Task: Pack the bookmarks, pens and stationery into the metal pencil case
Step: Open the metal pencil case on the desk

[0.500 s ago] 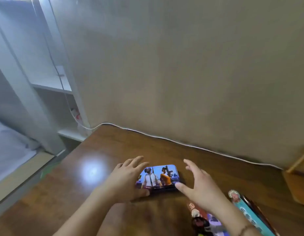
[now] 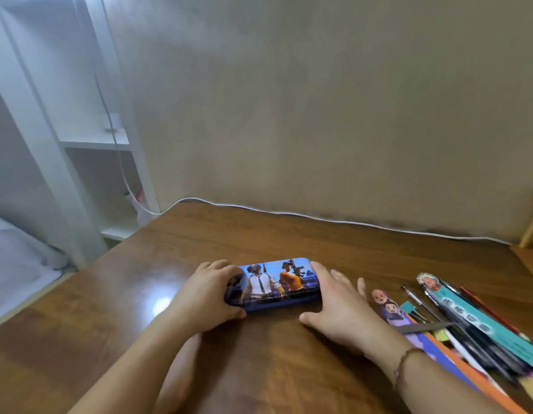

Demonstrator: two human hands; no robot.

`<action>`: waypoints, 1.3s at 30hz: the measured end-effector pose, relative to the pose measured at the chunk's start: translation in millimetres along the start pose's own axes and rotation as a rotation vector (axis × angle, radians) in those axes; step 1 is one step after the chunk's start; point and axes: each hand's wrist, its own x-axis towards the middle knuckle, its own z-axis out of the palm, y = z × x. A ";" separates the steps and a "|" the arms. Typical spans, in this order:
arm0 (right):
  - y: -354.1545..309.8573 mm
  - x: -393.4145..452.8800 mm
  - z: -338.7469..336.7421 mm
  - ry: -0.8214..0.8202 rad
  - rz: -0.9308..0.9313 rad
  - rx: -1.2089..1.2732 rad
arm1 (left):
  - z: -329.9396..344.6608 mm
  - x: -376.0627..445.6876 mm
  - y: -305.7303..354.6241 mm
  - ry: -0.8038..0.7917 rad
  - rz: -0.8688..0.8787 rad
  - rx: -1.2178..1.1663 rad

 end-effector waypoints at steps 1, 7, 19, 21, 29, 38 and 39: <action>-3.4 -11.4 2.6 0.015 -0.006 -0.029 | -1.0 -12.4 -1.7 0.004 -0.005 0.008; -17.2 -60.6 13.7 0.094 0.028 -0.074 | -11.5 -57.8 -9.5 -0.030 0.027 -0.012; -13.5 -71.9 18.4 0.212 -0.029 -0.118 | -19.4 -12.0 -47.0 0.130 -0.309 -0.889; -10.7 -73.2 22.7 0.216 -0.051 -0.099 | -2.6 -7.2 -53.4 0.180 -0.336 -0.746; -7.3 -72.0 27.6 0.269 -0.069 -0.087 | 4.8 -6.7 -54.7 0.149 -0.279 -0.309; -11.2 -71.7 26.1 0.330 -0.087 -0.103 | -14.9 -45.6 -17.3 -0.111 0.136 -0.034; -12.1 -72.3 26.4 0.332 -0.088 -0.110 | -14.4 -44.6 -15.9 -0.104 0.142 -0.045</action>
